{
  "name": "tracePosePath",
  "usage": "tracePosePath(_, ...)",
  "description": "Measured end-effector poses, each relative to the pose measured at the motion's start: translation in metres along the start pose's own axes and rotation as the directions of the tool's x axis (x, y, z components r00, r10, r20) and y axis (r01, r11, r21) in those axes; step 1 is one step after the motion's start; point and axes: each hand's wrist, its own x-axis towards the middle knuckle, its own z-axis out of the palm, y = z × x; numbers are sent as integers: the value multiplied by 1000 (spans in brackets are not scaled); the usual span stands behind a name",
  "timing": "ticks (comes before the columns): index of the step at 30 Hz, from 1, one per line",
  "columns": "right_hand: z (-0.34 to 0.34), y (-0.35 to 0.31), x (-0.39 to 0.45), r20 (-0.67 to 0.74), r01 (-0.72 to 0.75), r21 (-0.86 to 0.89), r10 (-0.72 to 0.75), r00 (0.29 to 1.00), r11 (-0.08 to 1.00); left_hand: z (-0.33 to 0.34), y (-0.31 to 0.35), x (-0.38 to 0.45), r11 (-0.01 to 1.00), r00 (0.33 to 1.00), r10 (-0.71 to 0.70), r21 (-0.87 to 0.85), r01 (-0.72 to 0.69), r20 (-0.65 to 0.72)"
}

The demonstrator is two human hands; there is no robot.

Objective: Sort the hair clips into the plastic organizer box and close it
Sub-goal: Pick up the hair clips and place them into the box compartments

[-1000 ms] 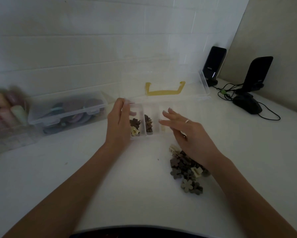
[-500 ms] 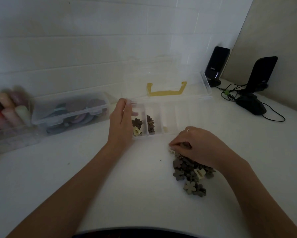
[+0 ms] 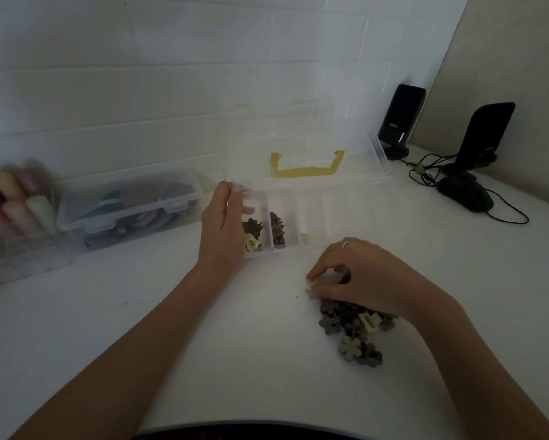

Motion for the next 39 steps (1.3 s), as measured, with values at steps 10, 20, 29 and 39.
tracePosePath(10,3,-9,2,-347,78,225,5,938,971,1,2,-1,1000,1000,-6,-6,6,-2)
tracePosePath(20,8,-4,8,-540,127,323,73,838,938,0,3,-3,1000,1000,9,0,-9,4)
tracePosePath(29,14,7,10,-507,158,141,-65,860,977,0,2,-3,1000,1000,19,-10,-19,5)
tracePosePath(39,-16,25,-5,-377,-66,-113,19,926,991,0,3,0,998,999,-31,-47,30,-25)
